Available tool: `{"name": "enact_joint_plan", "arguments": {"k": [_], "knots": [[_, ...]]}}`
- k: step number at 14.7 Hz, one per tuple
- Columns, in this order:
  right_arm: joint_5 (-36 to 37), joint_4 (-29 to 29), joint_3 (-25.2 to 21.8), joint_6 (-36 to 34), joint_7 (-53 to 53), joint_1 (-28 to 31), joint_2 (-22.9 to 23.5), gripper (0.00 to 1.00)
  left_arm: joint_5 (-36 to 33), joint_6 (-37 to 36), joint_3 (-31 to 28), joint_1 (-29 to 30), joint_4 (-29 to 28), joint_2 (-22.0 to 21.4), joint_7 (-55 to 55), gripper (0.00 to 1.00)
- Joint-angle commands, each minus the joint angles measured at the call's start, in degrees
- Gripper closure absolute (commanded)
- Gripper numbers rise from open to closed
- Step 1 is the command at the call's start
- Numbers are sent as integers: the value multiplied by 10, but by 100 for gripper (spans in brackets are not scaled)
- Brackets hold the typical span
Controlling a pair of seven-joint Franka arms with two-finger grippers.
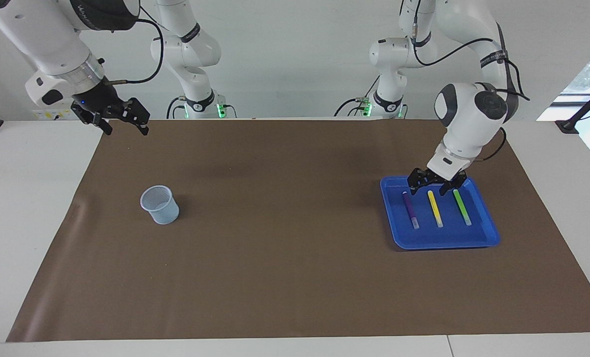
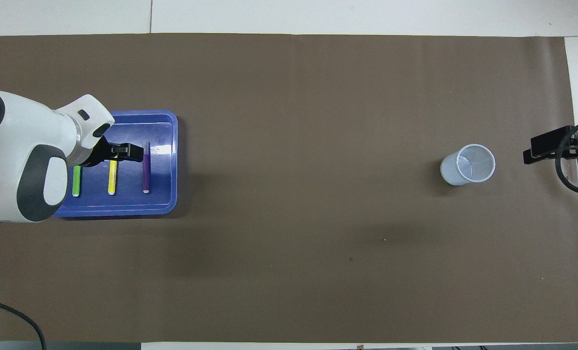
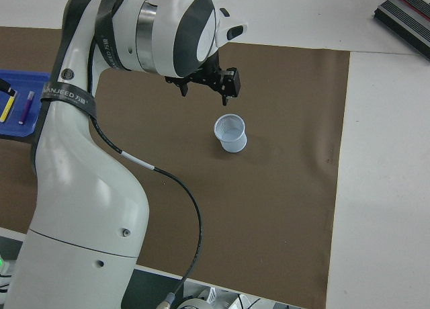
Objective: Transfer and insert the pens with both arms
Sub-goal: 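Reach the left gripper down to the purple pen in the blue tray, then grasp the purple pen with the left gripper and lift it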
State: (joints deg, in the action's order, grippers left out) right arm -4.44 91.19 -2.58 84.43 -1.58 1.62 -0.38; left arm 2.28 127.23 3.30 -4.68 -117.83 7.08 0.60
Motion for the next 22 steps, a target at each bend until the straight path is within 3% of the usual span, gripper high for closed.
{"name": "enact_joint_plan", "arguments": {"k": [1,7,9,10,12,13,18,22], "knots": [[-11,29,7,10,17,-1,-21,0,-10,59,-4,-1,-25,22,-4,12],[-58,32,7,10,17,1,-22,0,-57,110,-4,-6,-30,77,-3,19],[-75,33,7,13,17,0,-22,0,-57,117,-4,-6,-29,81,-1,27],[-84,33,7,13,14,0,-22,0,-57,118,-4,-6,-29,81,2,38],[-92,34,7,13,12,0,-22,0,-57,123,-2,-7,-28,81,31,93],[-104,39,7,13,12,0,-24,0,-57,123,-2,-7,-28,81,37,100],[-131,56,7,15,11,4,-32,0,-55,86,-1,-7,-14,67,84,100],[-186,90,5,35,4,6,-47,0,-41,-84,2,-16,82,50,178,100]]}}
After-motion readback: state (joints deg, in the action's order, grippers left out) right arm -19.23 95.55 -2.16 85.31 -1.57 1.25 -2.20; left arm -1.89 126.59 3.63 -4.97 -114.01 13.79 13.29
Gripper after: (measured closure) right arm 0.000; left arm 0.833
